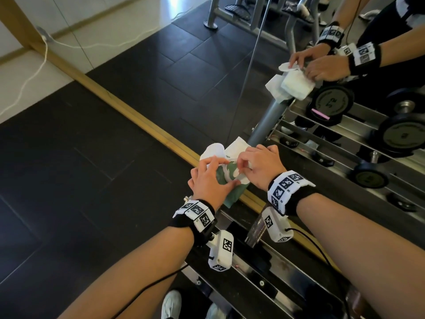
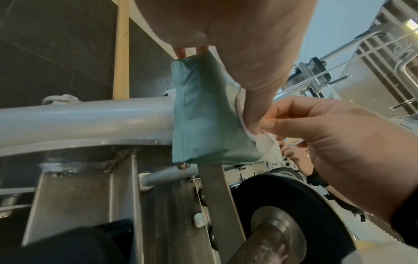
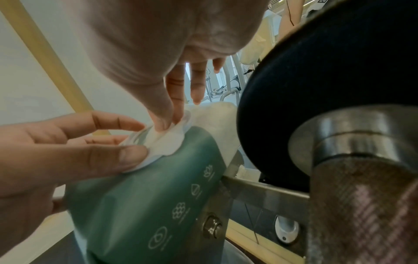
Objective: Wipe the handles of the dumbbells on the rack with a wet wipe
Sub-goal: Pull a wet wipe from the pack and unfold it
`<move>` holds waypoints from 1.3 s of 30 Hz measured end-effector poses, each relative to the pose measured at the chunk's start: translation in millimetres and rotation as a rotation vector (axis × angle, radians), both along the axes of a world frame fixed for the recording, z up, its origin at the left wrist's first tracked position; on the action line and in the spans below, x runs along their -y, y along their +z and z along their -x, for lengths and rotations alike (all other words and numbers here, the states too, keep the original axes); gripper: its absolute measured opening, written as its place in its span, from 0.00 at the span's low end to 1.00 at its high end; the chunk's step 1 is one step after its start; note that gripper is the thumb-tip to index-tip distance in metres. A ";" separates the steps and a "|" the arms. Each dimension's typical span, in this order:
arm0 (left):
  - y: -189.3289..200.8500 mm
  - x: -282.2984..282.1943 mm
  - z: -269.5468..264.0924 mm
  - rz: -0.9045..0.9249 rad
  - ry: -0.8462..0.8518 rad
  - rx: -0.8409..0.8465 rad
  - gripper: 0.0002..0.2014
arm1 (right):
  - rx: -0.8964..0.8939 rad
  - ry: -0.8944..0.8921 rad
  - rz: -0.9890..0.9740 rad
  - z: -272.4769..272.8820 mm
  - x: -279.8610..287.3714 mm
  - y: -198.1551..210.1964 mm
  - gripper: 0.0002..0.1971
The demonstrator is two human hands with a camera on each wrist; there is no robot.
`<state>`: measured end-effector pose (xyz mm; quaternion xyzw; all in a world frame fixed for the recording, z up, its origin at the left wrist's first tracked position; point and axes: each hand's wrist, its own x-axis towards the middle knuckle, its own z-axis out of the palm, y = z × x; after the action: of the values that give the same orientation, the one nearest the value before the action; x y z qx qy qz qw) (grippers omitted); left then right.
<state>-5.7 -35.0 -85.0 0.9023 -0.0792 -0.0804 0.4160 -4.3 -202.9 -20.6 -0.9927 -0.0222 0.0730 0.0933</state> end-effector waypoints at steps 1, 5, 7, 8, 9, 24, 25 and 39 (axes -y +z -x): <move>0.1 0.0 0.5 0.006 0.000 0.002 0.27 | -0.008 0.002 -0.020 0.4 0.1 0.1 0.05; 0.2 -0.5 1.1 0.019 -0.004 0.001 0.26 | -0.022 -0.011 -0.021 4.6 3.1 2.1 0.06; 0.4 -0.4 1.5 0.023 -0.001 -0.006 0.26 | -0.014 -0.054 -0.010 4.2 1.4 4.6 0.10; 0.6 0.0 1.6 0.025 0.005 -0.010 0.26 | -0.009 -0.064 0.010 2.9 -1.5 5.7 0.11; 0.8 0.4 1.7 0.027 0.012 -0.015 0.26 | -0.003 -0.061 0.046 1.6 -6.2 6.1 0.11; 2.4 0.0 3.6 0.006 0.015 0.000 0.28 | -0.153 -0.148 -0.074 -3.3 -21.0 14.0 0.04; 2.9 0.1 4.0 0.007 0.015 -0.003 0.28 | -0.148 -0.176 -0.137 -0.9 -18.7 13.0 0.04; 10.7 3.4 3.9 0.021 0.007 -0.058 0.26 | -0.127 -0.195 -0.532 17.7 -1.0 12.6 0.09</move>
<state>-9.7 -38.4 -74.3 0.8954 -0.0648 -0.1043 0.4279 -22.0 -201.9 -8.0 -0.9243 0.0609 0.1171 0.3581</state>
